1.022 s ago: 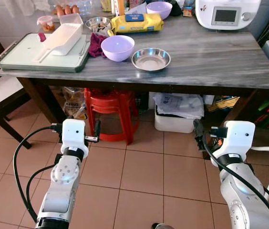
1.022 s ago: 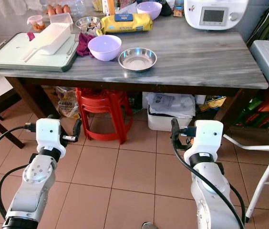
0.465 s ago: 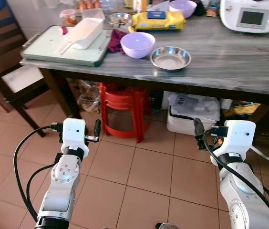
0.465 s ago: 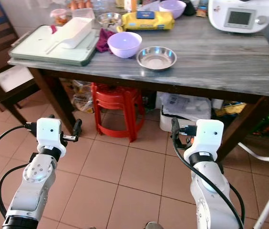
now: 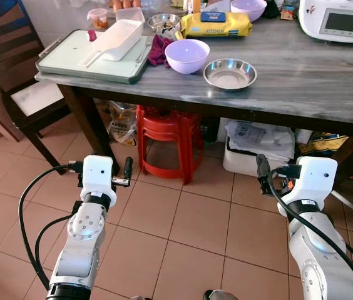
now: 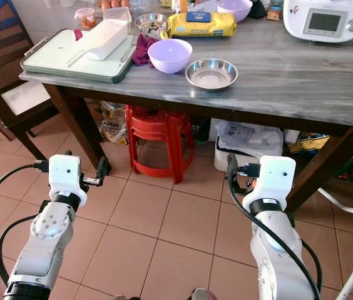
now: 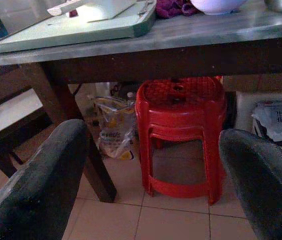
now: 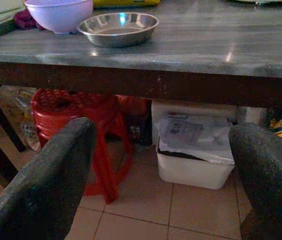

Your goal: Setting the table

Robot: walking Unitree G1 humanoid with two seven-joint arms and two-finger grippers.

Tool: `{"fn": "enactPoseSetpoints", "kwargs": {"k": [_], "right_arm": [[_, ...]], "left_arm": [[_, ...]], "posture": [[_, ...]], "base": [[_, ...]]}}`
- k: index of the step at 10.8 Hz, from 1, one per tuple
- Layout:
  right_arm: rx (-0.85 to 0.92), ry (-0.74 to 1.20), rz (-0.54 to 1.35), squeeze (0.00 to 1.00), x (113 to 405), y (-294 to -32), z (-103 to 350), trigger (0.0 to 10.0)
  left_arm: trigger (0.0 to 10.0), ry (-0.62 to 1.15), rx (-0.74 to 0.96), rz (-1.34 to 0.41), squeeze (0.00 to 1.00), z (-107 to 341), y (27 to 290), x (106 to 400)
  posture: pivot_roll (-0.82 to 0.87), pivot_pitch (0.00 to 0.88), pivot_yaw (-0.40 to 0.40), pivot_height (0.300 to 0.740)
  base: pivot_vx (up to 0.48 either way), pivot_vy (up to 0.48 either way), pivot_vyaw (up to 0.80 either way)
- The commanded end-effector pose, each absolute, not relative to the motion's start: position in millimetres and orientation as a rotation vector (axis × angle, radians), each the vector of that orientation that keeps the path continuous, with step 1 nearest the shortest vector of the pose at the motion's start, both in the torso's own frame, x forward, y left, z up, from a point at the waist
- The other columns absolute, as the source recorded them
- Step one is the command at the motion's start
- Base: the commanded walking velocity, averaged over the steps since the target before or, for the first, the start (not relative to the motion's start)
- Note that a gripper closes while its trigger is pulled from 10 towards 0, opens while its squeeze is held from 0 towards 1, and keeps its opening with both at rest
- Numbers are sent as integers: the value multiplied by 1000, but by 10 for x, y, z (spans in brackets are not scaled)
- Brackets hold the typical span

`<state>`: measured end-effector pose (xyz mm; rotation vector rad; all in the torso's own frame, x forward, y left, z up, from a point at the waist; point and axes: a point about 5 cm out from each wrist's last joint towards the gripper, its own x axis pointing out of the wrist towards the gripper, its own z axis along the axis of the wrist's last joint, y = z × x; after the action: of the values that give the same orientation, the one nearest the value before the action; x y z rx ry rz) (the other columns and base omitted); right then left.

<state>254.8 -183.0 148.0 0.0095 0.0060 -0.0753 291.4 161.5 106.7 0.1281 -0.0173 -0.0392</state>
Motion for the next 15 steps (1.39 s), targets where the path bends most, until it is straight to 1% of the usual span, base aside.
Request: {"fn": "enactPoseSetpoints", "kwargs": {"k": [1,7,12,15], "right_arm": [[23,22,-76,0,2557,-1828,1456,10000],[31,32,-80,0,2566,-1828,1438,10000],[32,40,-92,0,2572,-1858,1426,10000],[29,40,-103,0,2576,-1873,1426,10000]], "left_arm": [[10000,-1,144,-39,0,1050,1630,2915],[10000,2,146,-48,0,1051,1620,2919],[10000,11,157,-58,0,1028,1601,2908],[10000,-14,134,-132,0,1055,1564,2906]], "posture": [[-200,150,71,740],[-198,153,72,740],[-198,155,69,740],[-202,158,71,740]], "base": [[-240,0,0],[-244,0,0],[0,0,0],[0,0,0]]}}
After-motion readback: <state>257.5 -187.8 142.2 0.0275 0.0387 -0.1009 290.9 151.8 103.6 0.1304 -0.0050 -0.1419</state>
